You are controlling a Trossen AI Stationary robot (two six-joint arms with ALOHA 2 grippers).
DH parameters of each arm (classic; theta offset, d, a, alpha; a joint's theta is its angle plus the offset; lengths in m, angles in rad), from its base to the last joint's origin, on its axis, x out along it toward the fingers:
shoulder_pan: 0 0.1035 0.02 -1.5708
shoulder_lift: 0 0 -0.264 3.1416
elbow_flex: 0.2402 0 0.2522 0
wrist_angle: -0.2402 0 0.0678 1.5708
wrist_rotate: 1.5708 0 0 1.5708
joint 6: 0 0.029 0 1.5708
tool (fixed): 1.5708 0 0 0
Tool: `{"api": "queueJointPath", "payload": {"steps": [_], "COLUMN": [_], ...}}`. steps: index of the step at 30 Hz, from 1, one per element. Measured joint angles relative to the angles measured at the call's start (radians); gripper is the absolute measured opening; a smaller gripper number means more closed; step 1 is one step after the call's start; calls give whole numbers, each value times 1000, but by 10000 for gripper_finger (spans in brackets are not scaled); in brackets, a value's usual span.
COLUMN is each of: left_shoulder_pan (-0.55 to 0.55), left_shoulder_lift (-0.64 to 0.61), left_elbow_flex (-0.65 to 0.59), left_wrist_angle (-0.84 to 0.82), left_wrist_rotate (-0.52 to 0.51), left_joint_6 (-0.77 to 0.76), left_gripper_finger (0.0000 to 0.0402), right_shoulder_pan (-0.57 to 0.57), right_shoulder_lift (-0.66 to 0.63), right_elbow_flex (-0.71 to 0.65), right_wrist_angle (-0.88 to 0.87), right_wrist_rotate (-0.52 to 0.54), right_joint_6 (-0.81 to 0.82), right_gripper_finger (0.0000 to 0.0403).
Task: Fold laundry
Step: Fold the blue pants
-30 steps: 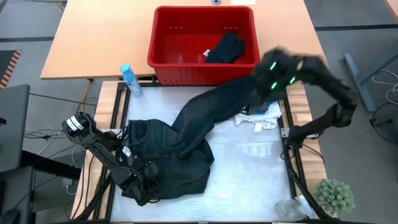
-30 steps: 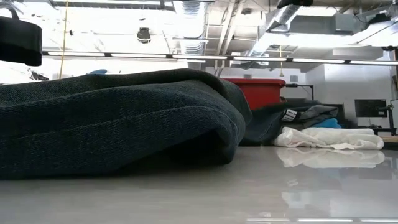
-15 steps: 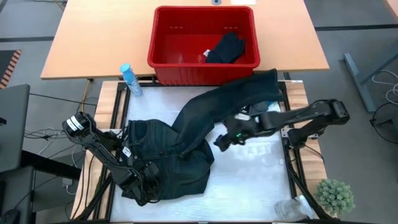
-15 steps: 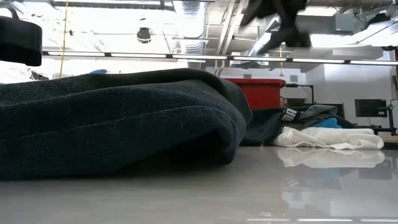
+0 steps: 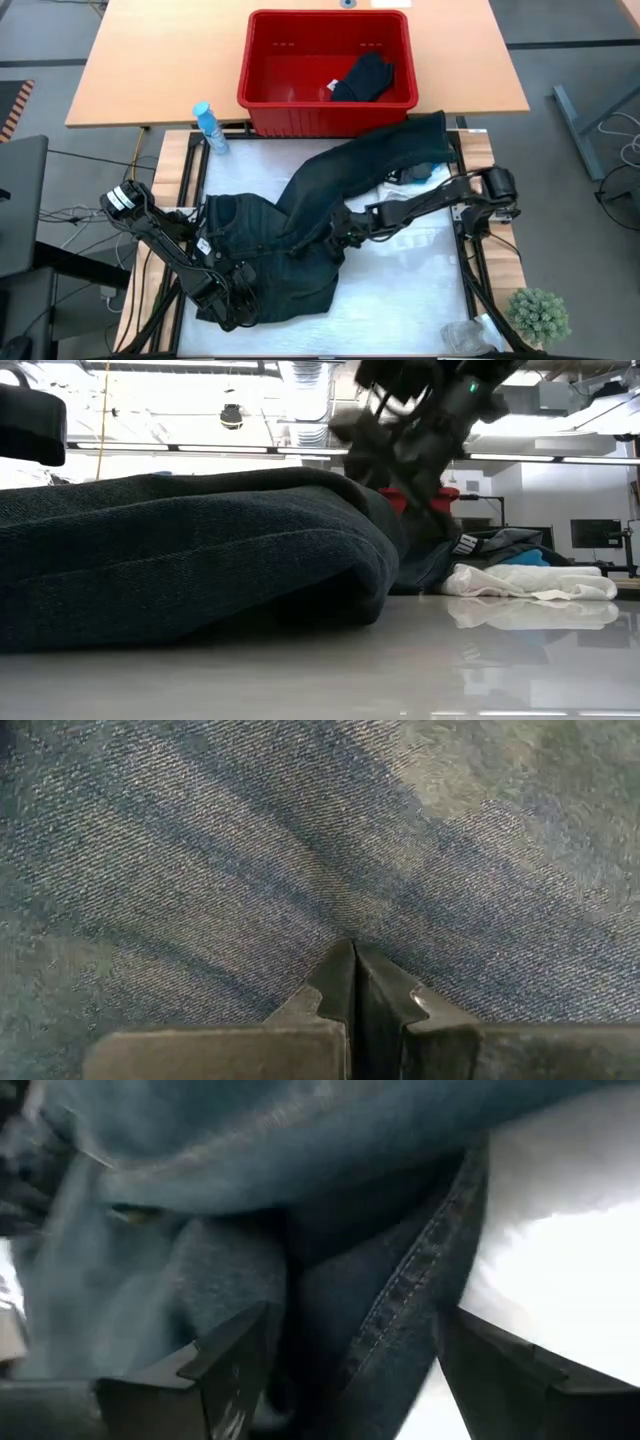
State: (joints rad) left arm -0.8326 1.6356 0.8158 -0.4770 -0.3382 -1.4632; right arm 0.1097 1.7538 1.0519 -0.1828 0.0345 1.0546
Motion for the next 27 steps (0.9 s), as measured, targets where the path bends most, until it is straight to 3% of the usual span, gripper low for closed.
{"api": "queueJointPath", "payload": {"steps": [6,9,12,16,17,20,23,27], "left_shoulder_pan": [0,0,0,0,0,0,0,-1], "left_shoulder_lift": [0,0,0,0,0,0,0,1], "left_elbow_flex": [0,0,0,0,0,0,0,0], "left_wrist_angle": [0,1,0,0,0,-2,-2,0], "left_wrist_rotate": [-3,-1,-3,-8,-8,-10,-11,-28], "left_joint_6": [32,45,61,98,106,109,118,116], "left_gripper_finger": [0,0,0,0,0,0,0,0], "right_shoulder_pan": [-28,-35,-35,-40,-40,-30,-2,-9], "right_shoulder_lift": [78,87,85,86,85,54,5,-14], "right_elbow_flex": [0,0,0,0,0,-1,-1,0], "right_wrist_angle": [85,77,81,88,97,96,88,66], "right_wrist_rotate": [-9,-9,-2,2,0,-3,91,132], "right_joint_6": [-11,32,37,30,20,18,-33,-65], "right_gripper_finger": [298,264,183,38,24,22,29,80]}}
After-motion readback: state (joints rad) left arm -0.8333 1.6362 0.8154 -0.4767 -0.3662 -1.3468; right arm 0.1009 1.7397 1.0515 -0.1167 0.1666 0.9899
